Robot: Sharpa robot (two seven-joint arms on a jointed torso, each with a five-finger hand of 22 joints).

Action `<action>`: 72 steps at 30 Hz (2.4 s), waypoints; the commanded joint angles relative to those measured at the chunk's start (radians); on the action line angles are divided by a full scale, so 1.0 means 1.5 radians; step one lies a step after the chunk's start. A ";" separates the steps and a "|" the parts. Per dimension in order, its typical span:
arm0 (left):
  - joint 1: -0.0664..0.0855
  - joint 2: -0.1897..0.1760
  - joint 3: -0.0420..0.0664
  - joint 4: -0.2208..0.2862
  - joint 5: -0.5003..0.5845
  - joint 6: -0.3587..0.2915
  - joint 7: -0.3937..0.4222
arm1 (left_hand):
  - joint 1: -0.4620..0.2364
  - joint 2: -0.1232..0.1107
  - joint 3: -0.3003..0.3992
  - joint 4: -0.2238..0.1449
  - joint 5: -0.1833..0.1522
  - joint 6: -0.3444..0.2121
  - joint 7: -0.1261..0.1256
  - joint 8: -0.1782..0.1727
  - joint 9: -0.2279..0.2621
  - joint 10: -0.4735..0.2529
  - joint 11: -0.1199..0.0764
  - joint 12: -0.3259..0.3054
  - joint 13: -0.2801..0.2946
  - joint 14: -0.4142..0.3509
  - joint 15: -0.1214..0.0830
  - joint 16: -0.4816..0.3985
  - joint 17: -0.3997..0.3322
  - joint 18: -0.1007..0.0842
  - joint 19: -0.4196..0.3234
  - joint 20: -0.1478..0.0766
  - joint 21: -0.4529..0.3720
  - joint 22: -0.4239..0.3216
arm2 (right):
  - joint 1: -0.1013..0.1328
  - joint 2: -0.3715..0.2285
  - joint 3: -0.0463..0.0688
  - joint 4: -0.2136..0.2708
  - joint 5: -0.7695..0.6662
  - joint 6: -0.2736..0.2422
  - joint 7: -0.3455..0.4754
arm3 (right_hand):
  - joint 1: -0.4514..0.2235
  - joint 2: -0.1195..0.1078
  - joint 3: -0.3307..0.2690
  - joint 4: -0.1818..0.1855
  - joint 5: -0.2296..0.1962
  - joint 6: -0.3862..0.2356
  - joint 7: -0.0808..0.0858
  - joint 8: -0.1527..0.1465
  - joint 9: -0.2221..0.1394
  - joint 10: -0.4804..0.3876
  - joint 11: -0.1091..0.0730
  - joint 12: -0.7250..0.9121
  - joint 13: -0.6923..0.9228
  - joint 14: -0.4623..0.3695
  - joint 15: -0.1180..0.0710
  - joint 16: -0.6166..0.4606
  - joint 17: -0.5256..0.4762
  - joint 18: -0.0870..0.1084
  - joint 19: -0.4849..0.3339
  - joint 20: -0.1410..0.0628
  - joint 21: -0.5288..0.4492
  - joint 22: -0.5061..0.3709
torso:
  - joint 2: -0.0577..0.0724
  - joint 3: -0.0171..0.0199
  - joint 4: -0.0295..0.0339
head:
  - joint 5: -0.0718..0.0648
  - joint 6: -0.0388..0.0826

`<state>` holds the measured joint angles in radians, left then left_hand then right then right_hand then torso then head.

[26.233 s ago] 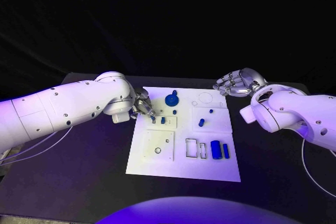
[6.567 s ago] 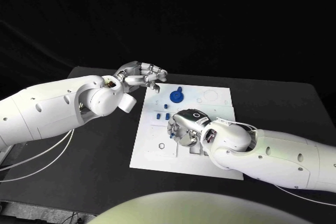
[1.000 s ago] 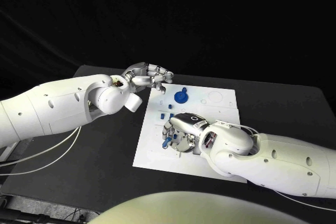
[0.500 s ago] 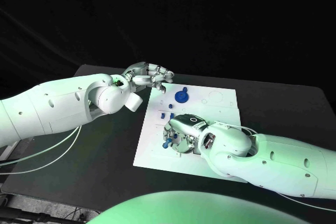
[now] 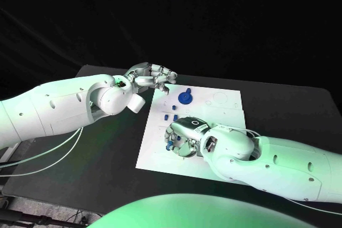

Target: Assemble the parts on the task board

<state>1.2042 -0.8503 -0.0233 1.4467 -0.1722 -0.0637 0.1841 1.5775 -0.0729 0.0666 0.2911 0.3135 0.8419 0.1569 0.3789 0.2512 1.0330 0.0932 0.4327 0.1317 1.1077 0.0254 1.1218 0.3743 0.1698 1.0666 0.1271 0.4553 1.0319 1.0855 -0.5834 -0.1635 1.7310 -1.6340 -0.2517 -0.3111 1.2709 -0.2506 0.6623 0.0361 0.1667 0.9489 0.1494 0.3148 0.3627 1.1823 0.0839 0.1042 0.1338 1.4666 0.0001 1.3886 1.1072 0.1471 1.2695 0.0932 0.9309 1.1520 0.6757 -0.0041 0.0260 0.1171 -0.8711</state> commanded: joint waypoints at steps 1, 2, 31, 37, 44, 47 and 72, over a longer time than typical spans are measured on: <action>0.000 0.001 0.000 0.001 0.004 0.010 0.003 | -0.007 -0.001 0.005 0.000 -0.004 0.003 0.001 0.004 -0.001 0.004 -0.001 -0.004 -0.001 -0.001 -0.002 -0.003 -0.001 0.007 0.005 0.001 -0.002 -0.001 | -0.002 0.002 -0.001 0.001 -0.005 0.009 0.009 | -0.006 -0.015 -0.008 0.001 0.003 -0.017 0.001 -0.011 -0.007 -0.014 0.005 -0.007 -0.003 0.010 0.006 0.004 0.002 -0.006 0.000 0.008 -0.006 -0.002 | 0.000 0.0000 -0.0001 | 0.000 0.000; 0.000 0.001 0.000 0.002 0.004 0.010 0.003 | -0.007 -0.001 0.005 0.000 -0.004 0.003 0.001 0.004 -0.001 0.004 -0.001 -0.004 -0.001 -0.001 -0.002 -0.003 -0.001 0.007 0.005 0.001 -0.002 -0.001 | -0.002 0.002 -0.001 0.001 -0.005 0.007 0.010 | -0.009 -0.016 -0.011 0.001 0.003 -0.020 0.002 -0.014 -0.009 -0.016 0.006 -0.007 -0.003 0.010 0.007 0.003 -0.001 -0.006 -0.001 0.009 -0.008 -0.002 | 0.000 0.0001 -0.0004 | -0.002 0.002; 0.000 -0.003 -0.002 0.001 0.005 0.009 0.005 | -0.008 -0.001 0.006 -0.001 -0.004 0.003 0.001 0.005 -0.001 0.004 -0.001 -0.004 -0.001 -0.001 -0.002 -0.003 -0.001 0.007 0.006 0.001 -0.003 -0.001 | 0.044 -0.196 0.004 0.085 0.173 -0.224 0.067 | -0.048 -0.009 -0.158 0.066 -0.034 -0.019 0.000 -0.028 -0.039 0.028 -0.005 0.052 0.026 0.009 0.000 0.003 -0.014 -0.008 0.015 0.006 0.002 0.016 | -0.006 -0.0013 -0.0057 | -0.049 0.016; 0.000 -0.007 -0.003 0.004 0.005 0.008 0.006 | -0.009 -0.002 0.008 -0.001 -0.004 0.003 0.001 0.005 -0.001 0.004 -0.001 -0.004 -0.002 -0.001 -0.002 -0.003 -0.001 0.007 0.006 0.001 -0.004 -0.001 | 0.058 -0.278 0.004 0.110 0.270 -0.188 0.030 | -0.022 -0.006 -0.200 0.094 -0.023 0.002 -0.025 -0.012 -0.022 0.107 -0.032 0.125 0.098 0.028 -0.024 0.040 0.066 -0.014 0.036 -0.015 0.033 0.038 | -0.007 -0.0023 -0.0086 | -0.066 0.015; -0.001 -0.007 -0.004 0.007 0.005 0.008 0.007 | -0.009 -0.003 0.008 -0.001 -0.004 0.003 0.001 0.005 -0.001 0.004 -0.001 -0.004 -0.002 -0.001 -0.002 -0.003 -0.001 0.007 0.006 0.001 -0.004 -0.001 | 0.045 -0.343 -0.001 0.129 0.279 -0.153 -0.022 | -0.012 0.024 -0.289 0.167 0.010 0.017 -0.047 0.021 0.057 0.127 -0.055 0.596 0.584 0.041 -0.041 0.073 0.138 -0.022 0.063 -0.033 0.069 0.074 | -0.009 -0.0024 -0.0101 | -0.084 0.016; -0.001 -0.008 -0.004 0.008 0.005 0.009 0.008 | -0.009 -0.003 0.008 -0.001 -0.004 0.003 0.001 0.005 -0.001 0.003 -0.001 -0.004 -0.002 -0.001 -0.002 -0.003 -0.001 0.007 0.006 0.001 -0.004 -0.001 | 0.022 -0.355 -0.002 0.133 0.255 -0.157 -0.043 | -0.006 0.031 -0.315 0.170 0.004 0.021 -0.048 0.026 0.078 0.158 -0.057 0.716 0.703 0.049 -0.043 0.089 0.187 -0.023 0.065 -0.032 0.067 0.077 | -0.010 -0.0029 -0.0102 | -0.085 0.016; -0.003 -0.018 -0.009 0.010 0.007 0.018 0.009 | -0.011 -0.004 0.009 -0.001 -0.004 0.002 0.001 0.005 -0.001 0.003 -0.001 -0.004 -0.002 -0.001 -0.001 -0.003 -0.001 0.007 0.007 0.001 -0.005 -0.002 | -0.019 -0.351 -0.004 0.149 0.133 -0.123 -0.149 | -0.045 0.044 -0.414 0.173 0.006 0.037 -0.054 0.022 0.124 0.233 -0.060 0.929 0.911 0.064 -0.045 0.116 0.282 -0.038 0.099 -0.034 0.137 0.127 | -0.010 -0.0033 -0.0107 | -0.080 0.012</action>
<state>1.2000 -0.8783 -0.0373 1.4592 -0.1700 -0.0572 0.1863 1.5723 -0.0780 0.0734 0.2897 0.3136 0.8419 0.1569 0.3827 0.2505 1.0330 0.0932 0.4327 0.1291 1.1077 0.0255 1.1218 0.3743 0.1698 1.0703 0.1307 0.4514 1.0304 1.0591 -1.1121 -0.1686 1.9527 -1.3927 -0.4759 -0.4979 1.2125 -0.1872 0.0451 0.2954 0.1764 0.9975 0.0710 0.3481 0.5487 1.4631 0.0000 1.4928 1.3082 1.4668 -0.0611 1.5552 1.3082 0.0993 1.4135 0.0423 1.1329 1.3081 0.6609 -0.0092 0.0106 -0.0035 -0.8525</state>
